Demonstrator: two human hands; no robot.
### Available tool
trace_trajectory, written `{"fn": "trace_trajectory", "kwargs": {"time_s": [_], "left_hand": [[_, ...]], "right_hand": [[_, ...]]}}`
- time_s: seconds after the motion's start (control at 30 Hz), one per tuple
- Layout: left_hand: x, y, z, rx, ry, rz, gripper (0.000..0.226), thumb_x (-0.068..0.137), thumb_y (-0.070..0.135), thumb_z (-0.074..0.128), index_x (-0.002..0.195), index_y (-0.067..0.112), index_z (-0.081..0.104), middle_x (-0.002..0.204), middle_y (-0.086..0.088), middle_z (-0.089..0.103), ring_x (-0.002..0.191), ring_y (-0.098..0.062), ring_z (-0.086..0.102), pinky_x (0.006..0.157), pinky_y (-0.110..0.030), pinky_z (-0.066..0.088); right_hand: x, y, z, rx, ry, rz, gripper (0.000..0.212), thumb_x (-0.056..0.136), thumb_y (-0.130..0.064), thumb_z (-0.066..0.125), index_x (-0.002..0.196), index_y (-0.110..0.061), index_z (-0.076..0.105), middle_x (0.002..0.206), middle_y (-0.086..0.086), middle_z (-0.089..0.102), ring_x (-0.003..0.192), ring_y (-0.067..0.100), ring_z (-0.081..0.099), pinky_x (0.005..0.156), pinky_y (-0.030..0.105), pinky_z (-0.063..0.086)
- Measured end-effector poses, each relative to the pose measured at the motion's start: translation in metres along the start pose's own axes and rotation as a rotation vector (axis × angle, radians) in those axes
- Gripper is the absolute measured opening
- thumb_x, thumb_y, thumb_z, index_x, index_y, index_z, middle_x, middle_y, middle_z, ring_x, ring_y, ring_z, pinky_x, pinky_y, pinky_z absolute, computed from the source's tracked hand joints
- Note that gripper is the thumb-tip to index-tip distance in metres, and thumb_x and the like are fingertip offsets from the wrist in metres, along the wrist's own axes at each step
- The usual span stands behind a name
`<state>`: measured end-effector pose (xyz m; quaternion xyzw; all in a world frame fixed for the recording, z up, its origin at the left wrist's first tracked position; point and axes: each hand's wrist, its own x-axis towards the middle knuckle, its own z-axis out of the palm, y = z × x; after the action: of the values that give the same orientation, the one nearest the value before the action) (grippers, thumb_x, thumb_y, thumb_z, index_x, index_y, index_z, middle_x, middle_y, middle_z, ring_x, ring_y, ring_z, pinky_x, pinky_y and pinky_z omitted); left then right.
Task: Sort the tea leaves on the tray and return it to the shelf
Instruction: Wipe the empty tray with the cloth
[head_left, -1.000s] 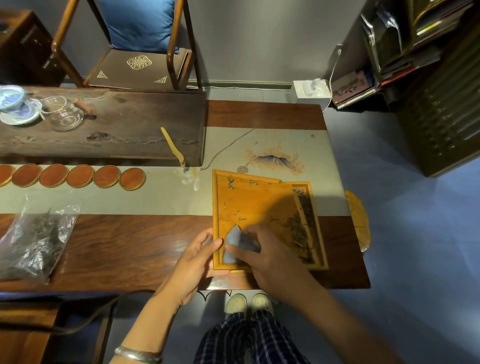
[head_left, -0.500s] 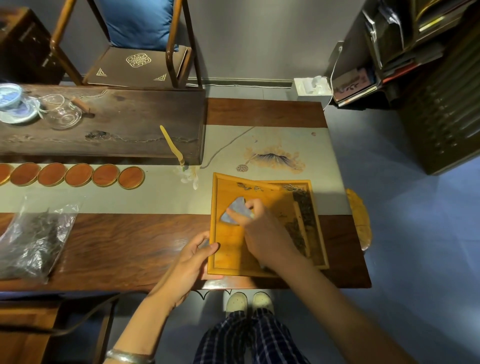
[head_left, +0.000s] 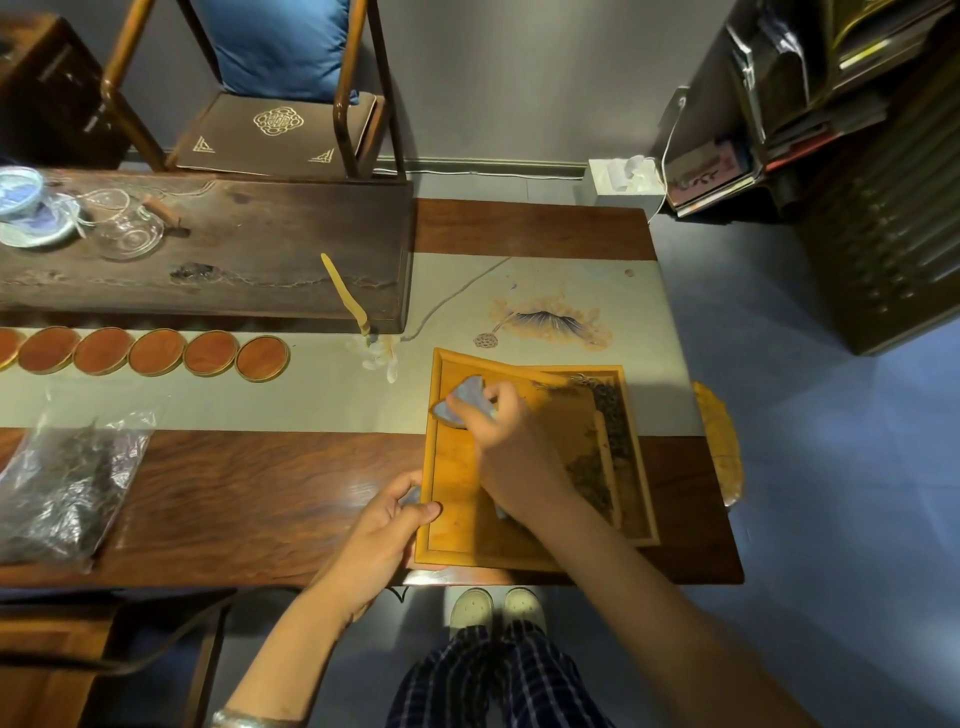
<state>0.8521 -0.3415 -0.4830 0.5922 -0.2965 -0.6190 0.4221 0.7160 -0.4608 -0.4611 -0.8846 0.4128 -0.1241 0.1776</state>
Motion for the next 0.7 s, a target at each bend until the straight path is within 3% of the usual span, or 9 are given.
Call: {"fn": "trace_trajectory", "kwargs": {"time_s": [0.07, 0.13, 0.27, 0.4, 0.5, 0.57, 0.63, 0.7], "left_hand": [[0.001, 0.000, 0.000, -0.011, 0.013, -0.006, 0.028, 0.097, 0.005, 0.050, 0.121, 0.015, 0.061, 0.103, -0.014, 0.075, 0.087, -0.026, 0.069, 0.075, -0.024, 0.056], [0.000, -0.002, -0.003, -0.001, 0.016, -0.013, 0.026, 0.097, 0.009, 0.054, 0.122, 0.015, 0.060, 0.101, -0.018, 0.073, 0.087, -0.031, 0.064, 0.078, -0.031, 0.051], [-0.003, -0.003, -0.010, 0.001, -0.012, -0.032, 0.028, 0.098, 0.007, 0.048, 0.124, 0.014, 0.057, 0.107, -0.005, 0.076, 0.093, -0.020, 0.072, 0.075, -0.016, 0.053], [-0.003, 0.000, -0.013, 0.021, -0.010, -0.034, 0.028, 0.098, 0.011, 0.049, 0.125, 0.017, 0.057, 0.112, -0.004, 0.075, 0.101, -0.021, 0.071, 0.085, -0.024, 0.054], [-0.001, 0.003, -0.015, 0.002, -0.006, -0.023, 0.029, 0.099, 0.013, 0.049, 0.124, 0.020, 0.060, 0.116, -0.003, 0.073, 0.106, -0.021, 0.070, 0.088, -0.030, 0.053], [0.001, 0.007, -0.015, -0.086, -0.005, -0.041, 0.029, 0.095, 0.019, 0.053, 0.121, 0.023, 0.064, 0.119, -0.008, 0.072, 0.108, -0.026, 0.069, 0.084, -0.032, 0.056], [0.002, 0.012, -0.014, -0.115, 0.001, -0.025, 0.028, 0.092, 0.025, 0.056, 0.118, 0.025, 0.067, 0.120, -0.011, 0.071, 0.110, -0.028, 0.068, 0.082, -0.029, 0.057], [0.003, 0.015, -0.013, -0.111, 0.001, -0.001, 0.028, 0.092, 0.028, 0.058, 0.118, 0.025, 0.068, 0.120, -0.011, 0.071, 0.109, -0.028, 0.068, 0.082, -0.027, 0.056]], "right_hand": [[0.003, 0.001, 0.004, 0.002, 0.024, -0.013, 0.042, 0.089, 0.008, 0.045, 0.127, -0.003, 0.057, 0.105, 0.026, 0.055, 0.087, 0.037, 0.055, 0.063, 0.037, 0.051], [0.005, 0.011, 0.004, 0.053, 0.038, 0.083, 0.036, 0.095, -0.005, 0.042, 0.129, -0.008, 0.055, 0.106, 0.019, 0.053, 0.088, 0.030, 0.053, 0.065, 0.034, 0.046], [0.006, 0.049, 0.008, -0.095, -0.050, 0.155, 0.047, 0.096, -0.008, 0.044, 0.142, -0.019, 0.038, 0.126, 0.014, 0.039, 0.107, 0.027, 0.047, 0.080, 0.034, 0.049], [0.004, 0.070, -0.011, -0.156, -0.154, 0.200, 0.045, 0.097, -0.011, 0.042, 0.139, -0.025, 0.036, 0.136, 0.012, 0.031, 0.121, 0.028, 0.039, 0.084, 0.038, 0.050], [-0.006, 0.059, -0.027, -0.091, -0.114, 0.121, 0.039, 0.097, -0.015, 0.040, 0.134, -0.026, 0.043, 0.136, 0.009, 0.032, 0.121, 0.026, 0.040, 0.086, 0.036, 0.050], [-0.015, 0.040, -0.030, -0.044, -0.144, -0.038, 0.034, 0.097, -0.025, 0.038, 0.130, -0.028, 0.047, 0.133, 0.004, 0.033, 0.114, 0.021, 0.043, 0.085, 0.034, 0.046], [-0.025, 0.018, -0.031, 0.005, -0.204, -0.192, 0.031, 0.096, -0.032, 0.041, 0.127, -0.031, 0.044, 0.125, 0.000, 0.043, 0.100, 0.012, 0.046, 0.076, 0.027, 0.041], [-0.034, 0.000, -0.030, 0.038, -0.233, -0.259, 0.033, 0.093, -0.022, 0.049, 0.126, -0.024, 0.045, 0.115, 0.007, 0.056, 0.087, 0.016, 0.051, 0.066, 0.029, 0.040]]}}
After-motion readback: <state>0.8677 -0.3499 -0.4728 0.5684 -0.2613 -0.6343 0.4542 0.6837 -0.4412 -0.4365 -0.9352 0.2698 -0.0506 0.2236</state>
